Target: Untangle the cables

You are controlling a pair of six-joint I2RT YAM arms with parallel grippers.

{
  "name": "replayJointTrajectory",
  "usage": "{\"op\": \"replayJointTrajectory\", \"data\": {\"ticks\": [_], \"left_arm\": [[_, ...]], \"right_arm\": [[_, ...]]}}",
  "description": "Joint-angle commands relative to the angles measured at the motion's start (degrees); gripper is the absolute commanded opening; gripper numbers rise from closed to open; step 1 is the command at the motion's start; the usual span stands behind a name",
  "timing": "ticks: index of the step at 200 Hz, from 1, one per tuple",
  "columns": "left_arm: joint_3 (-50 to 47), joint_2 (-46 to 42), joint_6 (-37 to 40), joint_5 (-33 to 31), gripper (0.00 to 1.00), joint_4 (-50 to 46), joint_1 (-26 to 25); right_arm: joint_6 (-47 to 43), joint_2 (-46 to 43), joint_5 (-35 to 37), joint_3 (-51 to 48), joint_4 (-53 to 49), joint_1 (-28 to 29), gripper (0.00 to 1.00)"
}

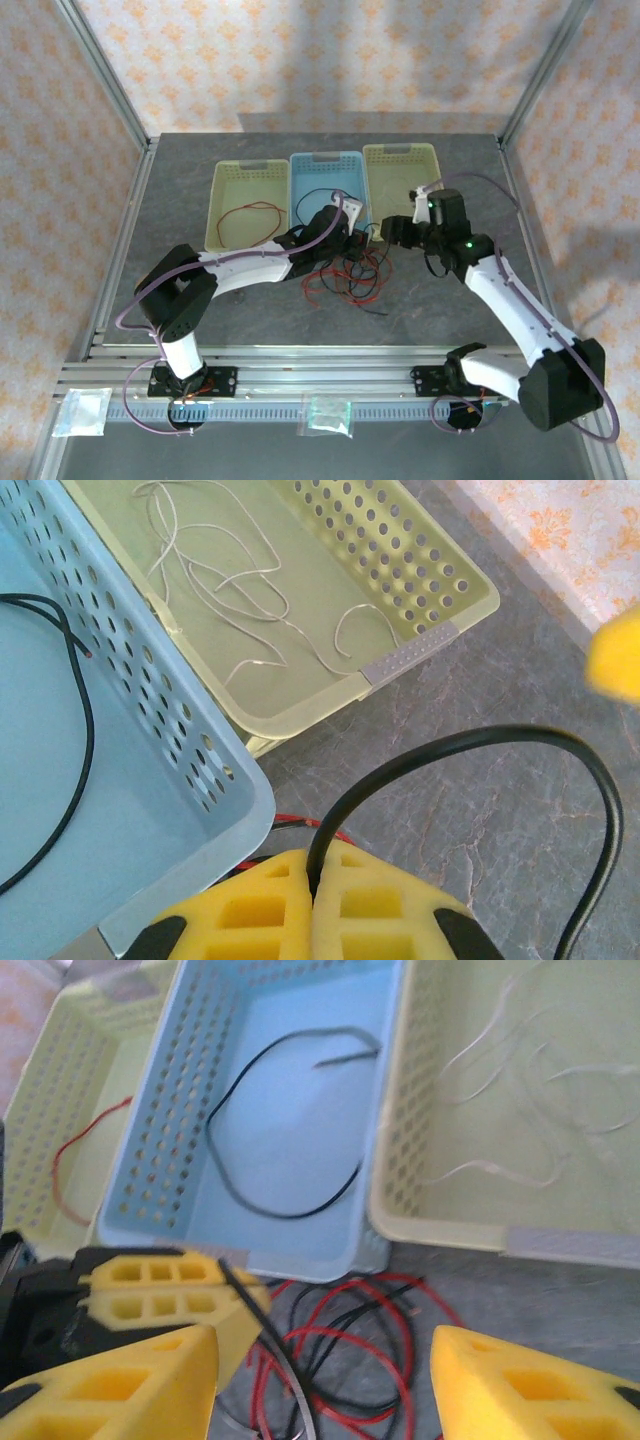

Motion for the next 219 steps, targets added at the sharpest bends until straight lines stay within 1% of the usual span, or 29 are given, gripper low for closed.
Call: {"op": "replayJointTrajectory", "data": {"ticks": [1, 24, 33, 51, 62, 85, 124, 129, 152, 169, 190, 219], "left_arm": [[-0.57, -2.0, -0.84, -0.1, 0.0, 1.92, 0.25], [-0.74, -2.05, -0.94, -0.1, 0.0, 2.01, 0.26], [-0.75, -2.07, -0.93, -0.02, 0.0, 2.0, 0.25], [-0.73, -1.92, -0.94, 0.25, 0.0, 2.0, 0.32], [-0.75, -1.83, -1.07, 0.29, 0.0, 1.92, 0.3], [-0.92, -1.83, -1.23, 0.19, 0.0, 2.02, 0.29], [-0.76, -1.57, -2.29, 0.54, 0.0, 2.02, 0.2], [-0.68, -1.57, -2.47, 0.83, 0.04, 2.0, 0.23], [-1.15, -2.13, -3.98, 0.2, 0.28, 1.88, -0.73], [-2.15, -2.68, -5.71, -1.88, 0.39, 1.66, -1.68], [-4.84, -2.97, -8.64, -2.74, 0.5, 3.85, -2.29], [-6.21, -1.89, -10.6, -2.65, 0.54, 5.34, -3.28]], "right_arm": [[-3.2, 2.18, -9.84, 1.01, -1.08, -0.08, 0.55], [-2.28, 2.75, -7.03, 0.03, -0.04, -0.08, 0.5], [-1.86, 4.67, -6.1, 0.2, -0.31, -0.06, 0.49], [-1.47, 5.45, -7.47, 0.04, 0.2, -0.06, 0.42], [-1.19, 5.39, -8.58, -0.21, 0.86, -0.02, 0.37], [-1.26, 5.12, -8.77, -0.29, 1.07, -0.07, 0.21], [-1.31, 4.75, -10.12, -0.15, 1.06, -0.01, 0.02], [-1.35, 4.68, -10.58, -0.04, 1.06, -0.09, 0.0], [-1.44, 3.73, -11.65, 0.09, 0.89, -0.09, 0.0], [-1.22, 2.53, -11.37, 0.2, 0.87, -0.03, 0.0], [-0.91, 0.52, -11.89, 0.38, 0.89, -0.07, 0.0], [-0.9, -1.0, -13.95, 0.71, 1.02, -0.08, 0.0]]}}
